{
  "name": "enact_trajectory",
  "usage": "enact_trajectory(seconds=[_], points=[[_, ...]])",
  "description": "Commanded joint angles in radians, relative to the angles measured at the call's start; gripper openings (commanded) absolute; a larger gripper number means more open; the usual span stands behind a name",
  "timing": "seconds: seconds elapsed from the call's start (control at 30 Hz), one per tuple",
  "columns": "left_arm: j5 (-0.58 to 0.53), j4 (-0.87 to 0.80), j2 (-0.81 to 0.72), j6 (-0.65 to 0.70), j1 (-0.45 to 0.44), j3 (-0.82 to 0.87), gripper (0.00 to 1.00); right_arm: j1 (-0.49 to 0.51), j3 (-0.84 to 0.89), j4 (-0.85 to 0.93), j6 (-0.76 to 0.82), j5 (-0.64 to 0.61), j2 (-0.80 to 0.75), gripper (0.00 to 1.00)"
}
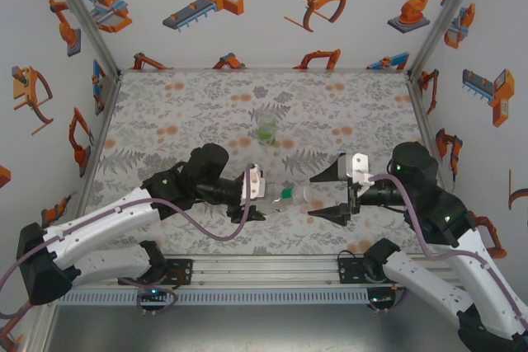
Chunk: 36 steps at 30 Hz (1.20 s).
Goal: Screw on the bottle caps
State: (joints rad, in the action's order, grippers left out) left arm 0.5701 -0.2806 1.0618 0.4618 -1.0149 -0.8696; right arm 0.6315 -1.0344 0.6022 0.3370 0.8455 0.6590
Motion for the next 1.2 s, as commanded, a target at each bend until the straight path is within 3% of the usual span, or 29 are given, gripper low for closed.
enact_trajectory(seconds=[0.0,0.5,0.87,1.17], points=[[0.028,-0.004,-0.002,-0.011,-0.005,-0.035,0.0,0.005,0.026,-0.06,0.001,0.002,0.003,0.64],[0.033,0.01,0.022,-0.022,-0.005,-0.04,0.0,0.005,0.066,-0.14,-0.05,0.003,0.006,0.55],[0.029,0.02,0.017,-0.026,-0.005,-0.036,0.0,0.005,0.078,-0.119,-0.056,-0.045,-0.004,0.54],[0.025,0.033,0.016,-0.03,-0.005,-0.034,0.0,0.005,0.08,-0.116,-0.067,-0.055,-0.005,0.36]])
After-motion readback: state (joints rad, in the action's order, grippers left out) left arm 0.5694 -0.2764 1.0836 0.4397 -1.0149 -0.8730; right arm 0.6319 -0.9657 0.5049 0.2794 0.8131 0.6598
